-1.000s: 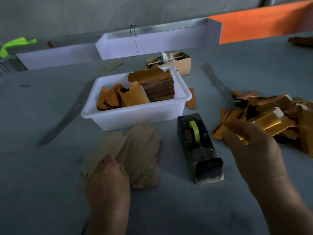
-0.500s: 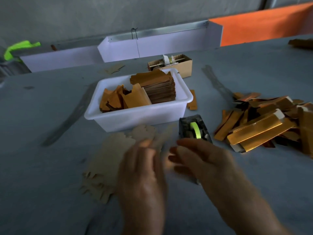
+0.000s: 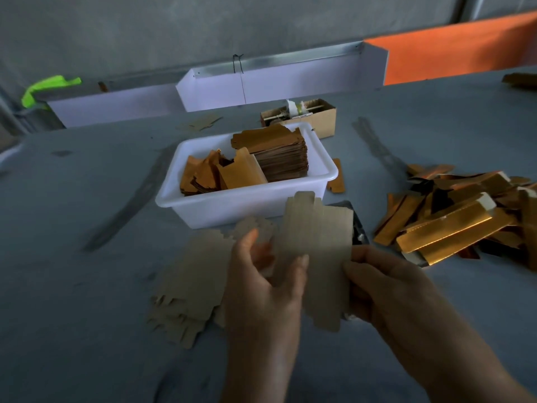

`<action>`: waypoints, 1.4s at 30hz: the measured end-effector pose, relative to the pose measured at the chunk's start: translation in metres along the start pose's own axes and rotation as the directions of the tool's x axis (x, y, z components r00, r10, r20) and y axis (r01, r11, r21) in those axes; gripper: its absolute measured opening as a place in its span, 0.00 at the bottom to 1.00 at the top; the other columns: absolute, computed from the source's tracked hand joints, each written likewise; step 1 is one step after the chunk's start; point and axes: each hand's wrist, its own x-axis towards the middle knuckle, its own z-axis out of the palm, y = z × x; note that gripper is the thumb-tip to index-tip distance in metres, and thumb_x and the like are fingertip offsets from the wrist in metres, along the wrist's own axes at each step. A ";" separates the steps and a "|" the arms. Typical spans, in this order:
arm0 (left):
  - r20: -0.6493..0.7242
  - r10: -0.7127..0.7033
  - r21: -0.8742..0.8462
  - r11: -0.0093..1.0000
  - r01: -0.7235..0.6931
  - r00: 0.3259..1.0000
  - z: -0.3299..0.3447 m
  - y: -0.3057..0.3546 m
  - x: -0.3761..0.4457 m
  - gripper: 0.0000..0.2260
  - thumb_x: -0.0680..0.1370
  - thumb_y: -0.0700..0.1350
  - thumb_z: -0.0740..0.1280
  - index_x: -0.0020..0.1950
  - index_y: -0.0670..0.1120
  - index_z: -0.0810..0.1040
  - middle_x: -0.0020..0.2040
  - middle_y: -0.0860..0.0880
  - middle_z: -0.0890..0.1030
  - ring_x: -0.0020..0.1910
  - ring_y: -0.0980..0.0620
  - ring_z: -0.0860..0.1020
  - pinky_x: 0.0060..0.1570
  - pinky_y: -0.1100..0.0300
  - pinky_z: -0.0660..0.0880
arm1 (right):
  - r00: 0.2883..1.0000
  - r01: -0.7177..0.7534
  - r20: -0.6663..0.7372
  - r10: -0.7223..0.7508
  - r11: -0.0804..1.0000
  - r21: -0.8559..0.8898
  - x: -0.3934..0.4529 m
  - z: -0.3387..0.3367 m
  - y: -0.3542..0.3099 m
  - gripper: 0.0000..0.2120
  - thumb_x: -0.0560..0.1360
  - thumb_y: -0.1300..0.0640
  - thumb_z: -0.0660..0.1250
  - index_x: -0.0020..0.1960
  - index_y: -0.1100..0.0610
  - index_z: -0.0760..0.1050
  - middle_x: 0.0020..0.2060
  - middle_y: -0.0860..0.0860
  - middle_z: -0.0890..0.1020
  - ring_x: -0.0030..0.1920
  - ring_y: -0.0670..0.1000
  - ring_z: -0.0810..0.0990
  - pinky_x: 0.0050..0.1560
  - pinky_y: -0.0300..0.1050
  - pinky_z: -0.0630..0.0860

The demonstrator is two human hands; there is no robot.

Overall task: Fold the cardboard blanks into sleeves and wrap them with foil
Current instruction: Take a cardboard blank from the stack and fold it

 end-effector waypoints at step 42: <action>0.637 0.024 -0.251 0.952 0.177 0.770 -0.017 0.003 -0.006 0.05 0.74 0.46 0.69 0.48 0.52 0.83 0.42 0.49 0.85 0.41 0.53 0.83 0.40 0.61 0.79 | 0.966 0.192 -0.051 -0.255 0.833 -0.519 -0.010 0.000 -0.008 0.22 0.57 0.34 0.61 0.39 0.50 0.77 0.32 0.53 0.80 0.35 0.51 0.80 0.38 0.47 0.80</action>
